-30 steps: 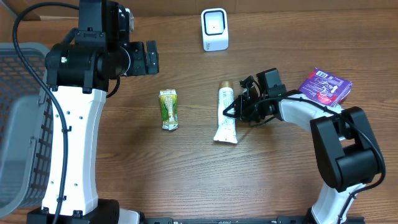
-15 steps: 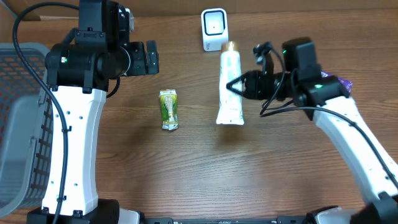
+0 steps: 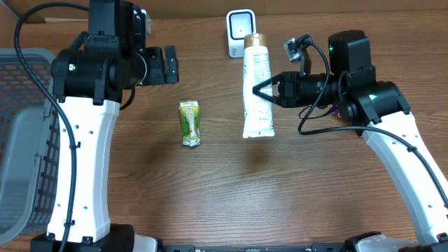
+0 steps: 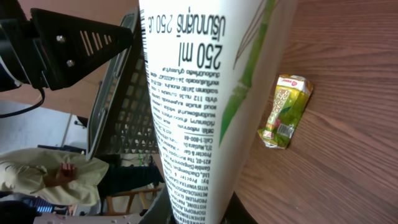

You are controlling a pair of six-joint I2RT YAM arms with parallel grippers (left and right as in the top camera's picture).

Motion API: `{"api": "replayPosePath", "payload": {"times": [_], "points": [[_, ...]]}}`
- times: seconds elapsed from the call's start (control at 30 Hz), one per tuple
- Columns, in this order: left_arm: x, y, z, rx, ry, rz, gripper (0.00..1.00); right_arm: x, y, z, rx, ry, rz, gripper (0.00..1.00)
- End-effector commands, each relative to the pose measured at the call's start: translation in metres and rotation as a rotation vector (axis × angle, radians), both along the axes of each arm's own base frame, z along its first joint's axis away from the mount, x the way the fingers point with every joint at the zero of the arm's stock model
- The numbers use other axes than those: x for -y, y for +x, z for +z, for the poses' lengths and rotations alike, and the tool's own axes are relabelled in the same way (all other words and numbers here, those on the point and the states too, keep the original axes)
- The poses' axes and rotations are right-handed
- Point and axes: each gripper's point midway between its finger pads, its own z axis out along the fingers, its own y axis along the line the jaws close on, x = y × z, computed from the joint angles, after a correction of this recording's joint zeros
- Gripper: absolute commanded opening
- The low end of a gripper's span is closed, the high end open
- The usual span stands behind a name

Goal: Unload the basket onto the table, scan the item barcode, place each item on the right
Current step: 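Lift white tube and hold its barcode over the white scanner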

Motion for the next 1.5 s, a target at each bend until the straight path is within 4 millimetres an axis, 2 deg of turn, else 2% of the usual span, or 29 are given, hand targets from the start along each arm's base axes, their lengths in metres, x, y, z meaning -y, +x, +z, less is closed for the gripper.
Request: {"api": "replayPosePath", "payload": {"times": [0.0,0.17,0.3,0.43,0.67,0.7,0.83,0.97,1.1,1.23,1.47], "points": [[0.000,0.002,0.003,0.012,0.008,-0.006,0.99,0.002,0.001,0.031,0.118,-0.012,-0.037,0.04],[0.000,0.002,0.003,0.012,0.008,-0.006,1.00,0.008,0.030,0.017,0.234,-0.230,-0.234,0.04],[0.000,0.002,0.003,0.012,0.008,-0.006,1.00,0.031,0.067,0.017,0.394,-0.490,-0.448,0.04],[0.000,0.002,0.003,0.012,0.008,-0.007,1.00,0.059,0.104,0.006,0.560,-0.806,-0.624,0.04],[0.000,0.002,0.003,0.012,0.008,-0.006,1.00,0.081,0.167,-0.035,0.766,-1.308,-0.733,0.04],[0.000,0.002,0.003,0.012,0.008,-0.006,0.99,0.080,0.174,-0.040,0.793,-1.355,-0.722,0.04],[0.000,0.002,0.003,0.012,0.008,-0.006,0.99,0.065,0.200,-0.070,0.957,-1.625,-0.465,0.04],[0.000,0.002,0.003,0.012,0.008,-0.006,0.99,0.055,0.225,-0.074,1.081,-1.710,-0.476,0.04],[0.000,0.002,0.003,0.012,0.008,-0.006,0.99,0.046,0.244,-0.079,1.196,-1.712,-0.475,0.04],[0.000,0.002,0.003,0.012,0.008,-0.006,1.00,0.037,0.257,-0.108,1.246,-1.670,-0.392,0.04],[0.000,0.002,0.003,0.012,0.008,-0.006,0.99,0.042,0.270,-0.151,1.252,-1.690,-0.363,0.04]]}}
